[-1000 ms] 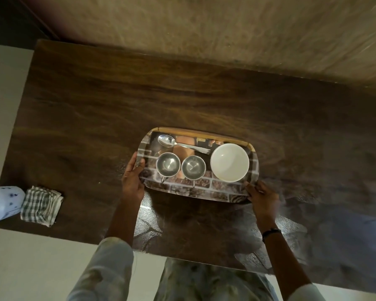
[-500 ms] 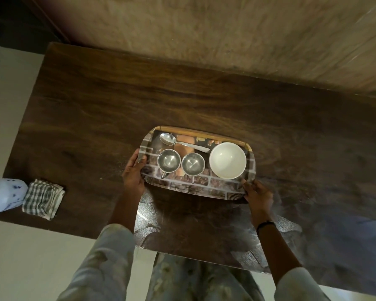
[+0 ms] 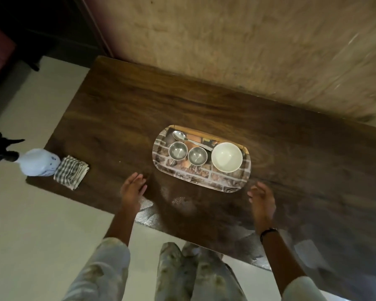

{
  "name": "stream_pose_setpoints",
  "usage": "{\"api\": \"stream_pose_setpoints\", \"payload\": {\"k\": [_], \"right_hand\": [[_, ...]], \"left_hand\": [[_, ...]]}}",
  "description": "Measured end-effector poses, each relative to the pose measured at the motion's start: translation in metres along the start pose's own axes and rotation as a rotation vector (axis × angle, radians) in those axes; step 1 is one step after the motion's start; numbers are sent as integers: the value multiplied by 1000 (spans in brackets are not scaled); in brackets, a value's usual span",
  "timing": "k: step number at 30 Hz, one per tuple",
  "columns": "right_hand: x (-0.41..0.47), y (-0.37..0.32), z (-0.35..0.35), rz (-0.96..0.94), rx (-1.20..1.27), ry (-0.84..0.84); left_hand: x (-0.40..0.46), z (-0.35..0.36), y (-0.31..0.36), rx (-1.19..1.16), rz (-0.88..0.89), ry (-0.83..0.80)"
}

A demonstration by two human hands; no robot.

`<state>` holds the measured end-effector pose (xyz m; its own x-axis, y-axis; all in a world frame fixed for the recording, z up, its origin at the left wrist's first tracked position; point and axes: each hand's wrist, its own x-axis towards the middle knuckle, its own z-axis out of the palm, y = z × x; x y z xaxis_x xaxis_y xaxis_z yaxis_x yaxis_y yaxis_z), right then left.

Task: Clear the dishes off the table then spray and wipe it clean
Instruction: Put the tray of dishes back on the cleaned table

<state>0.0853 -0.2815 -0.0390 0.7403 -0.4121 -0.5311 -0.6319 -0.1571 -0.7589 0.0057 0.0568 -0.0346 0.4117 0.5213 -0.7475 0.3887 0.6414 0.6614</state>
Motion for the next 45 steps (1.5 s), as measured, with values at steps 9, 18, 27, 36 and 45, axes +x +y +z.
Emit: {"api": "stream_pose_setpoints", "payload": {"k": [9, 18, 27, 36, 45], "right_hand": [[-93, -36, 61, -249, -126, -390], [-191, -58, 296, -470, -516, -922], [-240, -34, 454, -541, -937, -905], [-245, -18, 507, -625, -981, -745], [-236, -31, 469, -635, -897, -876]], "left_hand": [[-56, -107, 11, -70, 113, 69], [17, -217, 115, 130, 312, 282], [114, -269, 204, 393, 569, 10], [155, -261, 225, 536, 648, -209], [116, -238, 218, 356, 596, -90]]}}
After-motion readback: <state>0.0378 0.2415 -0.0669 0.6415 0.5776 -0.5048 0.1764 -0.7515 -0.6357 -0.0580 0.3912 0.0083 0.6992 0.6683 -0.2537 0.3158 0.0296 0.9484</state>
